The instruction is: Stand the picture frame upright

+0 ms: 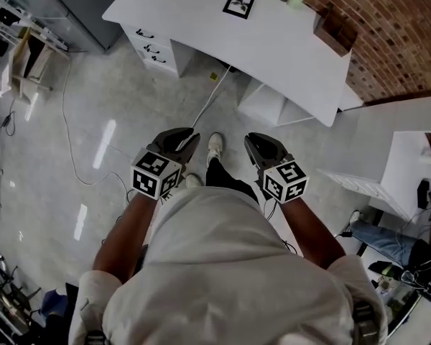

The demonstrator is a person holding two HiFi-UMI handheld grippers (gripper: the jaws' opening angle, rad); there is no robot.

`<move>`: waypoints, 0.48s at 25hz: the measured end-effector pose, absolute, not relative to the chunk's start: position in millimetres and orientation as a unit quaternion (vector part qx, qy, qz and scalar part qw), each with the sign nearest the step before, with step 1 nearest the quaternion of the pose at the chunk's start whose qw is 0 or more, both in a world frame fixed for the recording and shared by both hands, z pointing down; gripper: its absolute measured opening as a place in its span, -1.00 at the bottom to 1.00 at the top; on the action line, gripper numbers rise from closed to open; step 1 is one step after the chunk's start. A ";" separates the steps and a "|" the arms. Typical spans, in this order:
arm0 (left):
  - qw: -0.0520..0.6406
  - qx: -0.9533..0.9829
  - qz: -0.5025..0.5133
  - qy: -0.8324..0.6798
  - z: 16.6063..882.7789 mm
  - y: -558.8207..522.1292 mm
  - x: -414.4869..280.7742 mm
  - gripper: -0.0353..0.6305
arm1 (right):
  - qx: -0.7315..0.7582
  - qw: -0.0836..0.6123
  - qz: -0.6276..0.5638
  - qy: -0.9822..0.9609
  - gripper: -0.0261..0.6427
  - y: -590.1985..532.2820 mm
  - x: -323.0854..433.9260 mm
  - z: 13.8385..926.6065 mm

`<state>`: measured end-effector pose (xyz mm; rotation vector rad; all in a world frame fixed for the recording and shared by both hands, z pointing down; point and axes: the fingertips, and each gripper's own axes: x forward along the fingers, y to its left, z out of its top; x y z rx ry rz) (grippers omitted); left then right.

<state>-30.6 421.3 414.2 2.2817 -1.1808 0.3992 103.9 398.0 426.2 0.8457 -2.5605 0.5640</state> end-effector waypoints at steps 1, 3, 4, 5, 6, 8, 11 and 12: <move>0.269 0.844 0.149 -0.439 413.8 410.6 -32.1 -0.67 | 0.300 0.192 0.202 -0.912 -0.82 385.4 103.4 427.0; 0.271 0.841 0.153 -0.442 412.0 387.9 -33.9 -0.67 | 0.298 0.190 0.201 -0.914 -0.78 358.2 102.8 426.3; 0.271 0.840 0.156 -0.443 410.8 375.7 -34.5 -0.67 | 0.297 0.188 0.199 -0.915 -0.78 343.9 102.9 425.5; 0.270 0.840 0.158 -0.444 409.6 362.9 -35.0 -0.67 | 0.298 0.186 0.199 -0.915 -0.78 329.3 103.1 425.0; 0.270 0.839 0.160 -0.445 408.1 349.5 -35.4 -0.67 | 0.299 0.183 0.201 -0.914 -0.78 314.6 103.6 424.8; 0.270 0.837 0.162 -0.447 404.9 322.3 -35.4 -0.65 | 0.303 0.177 0.209 -0.913 -0.77 286.2 105.1 424.4; 0.270 0.836 0.166 -0.448 401.9 287.0 -32.6 -0.65 | 0.304 0.170 0.215 -0.912 -0.75 250.7 107.5 423.7; 0.272 0.835 0.166 -0.448 401.6 276.5 -31.4 -0.65 | 0.304 0.167 0.216 -0.913 -0.75 240.0 108.5 423.9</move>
